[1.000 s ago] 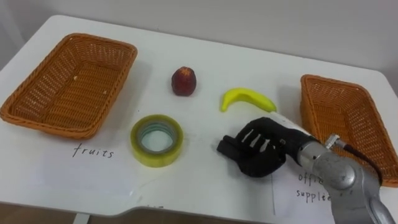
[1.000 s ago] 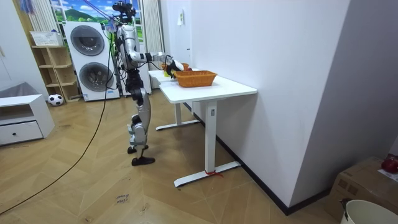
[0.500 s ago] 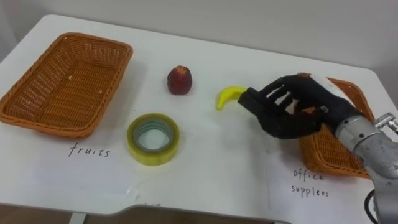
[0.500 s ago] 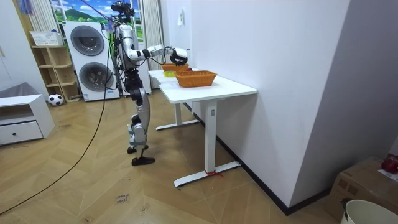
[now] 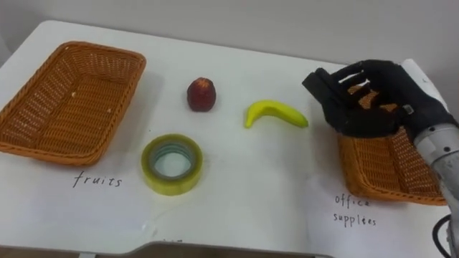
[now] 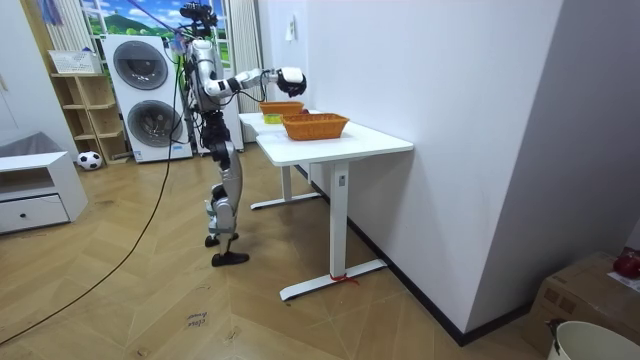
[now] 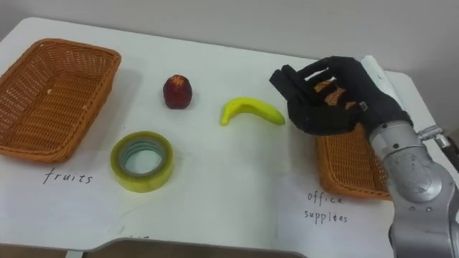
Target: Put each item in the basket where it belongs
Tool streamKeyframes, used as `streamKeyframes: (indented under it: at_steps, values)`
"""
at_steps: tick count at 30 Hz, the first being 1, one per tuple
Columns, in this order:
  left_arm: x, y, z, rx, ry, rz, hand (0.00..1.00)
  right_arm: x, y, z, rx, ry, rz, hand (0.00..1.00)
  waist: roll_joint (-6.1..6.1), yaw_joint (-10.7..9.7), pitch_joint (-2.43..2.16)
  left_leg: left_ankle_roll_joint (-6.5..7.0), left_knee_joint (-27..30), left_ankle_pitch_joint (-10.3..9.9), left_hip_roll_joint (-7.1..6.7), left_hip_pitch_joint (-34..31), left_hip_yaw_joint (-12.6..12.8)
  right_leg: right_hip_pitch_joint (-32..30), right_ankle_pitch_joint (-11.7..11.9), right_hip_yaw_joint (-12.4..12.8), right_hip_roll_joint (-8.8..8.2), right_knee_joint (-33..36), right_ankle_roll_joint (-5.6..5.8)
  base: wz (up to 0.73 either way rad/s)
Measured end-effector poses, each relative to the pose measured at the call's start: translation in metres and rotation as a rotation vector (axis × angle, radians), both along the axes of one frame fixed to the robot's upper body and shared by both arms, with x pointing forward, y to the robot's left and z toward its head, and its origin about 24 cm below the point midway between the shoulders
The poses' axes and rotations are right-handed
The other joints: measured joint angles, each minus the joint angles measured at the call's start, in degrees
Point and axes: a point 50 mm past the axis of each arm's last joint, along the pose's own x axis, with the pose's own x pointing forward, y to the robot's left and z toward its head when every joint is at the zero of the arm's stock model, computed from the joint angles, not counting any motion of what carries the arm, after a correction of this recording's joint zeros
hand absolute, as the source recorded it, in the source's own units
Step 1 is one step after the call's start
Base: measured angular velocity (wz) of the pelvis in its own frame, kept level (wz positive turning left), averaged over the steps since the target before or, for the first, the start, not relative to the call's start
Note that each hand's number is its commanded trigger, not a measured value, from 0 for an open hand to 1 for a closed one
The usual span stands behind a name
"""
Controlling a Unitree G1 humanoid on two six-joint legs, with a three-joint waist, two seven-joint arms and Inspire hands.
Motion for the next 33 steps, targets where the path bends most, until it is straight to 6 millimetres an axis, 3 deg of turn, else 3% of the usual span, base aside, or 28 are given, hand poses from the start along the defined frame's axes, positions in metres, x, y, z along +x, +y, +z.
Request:
streamKeyframes:
  at_steps: [6, 12, 26, 33]
  values:
    - [-0.001, 0.0, 0.0, 0.001, 0.003, 0.001, 0.0, -0.001, -0.004, 0.001, 0.006, -0.032, -0.044, 1.0, 0.39, -1.1, 0.22, 0.0, 0.4, 0.0, 0.01, 0.1, 0.1, 0.2, 0.0, 0.1, 0.01, 0.0, 0.0, 0.0]
    - [-0.003, 0.0, 0.0, 0.001, 0.008, 0.003, 0.0, 0.0, -0.015, -0.008, 0.027, -0.002, -0.08, 1.0, 0.1, -2.0, 0.06, 0.0, 0.4, 0.0, 0.02, 0.5, -0.1, 0.7, 0.0, -0.1, 0.02, -0.1, 0.0, 0.01]
    - [-0.004, 0.002, 0.0, 0.004, 0.011, 0.002, 0.0, -0.001, -0.032, -0.036, 0.087, 0.105, -0.153, 1.0, -1.02, -2.2, 0.22, 0.0, -0.1, 0.0, 0.03, 0.9, 0.1, 0.8, 0.0, 0.0, 0.07, 0.0, 0.01, 0.0]
    - [-0.001, 0.003, 0.001, 0.006, 0.001, 0.002, 0.0, -0.002, -0.035, -0.042, 0.084, 0.123, -0.172, 1.0, -0.95, -2.3, 0.18, 0.0, -0.1, 0.0, 0.05, 0.6, 0.0, 0.5, 0.0, 0.0, 0.11, -0.1, 0.01, 0.0]
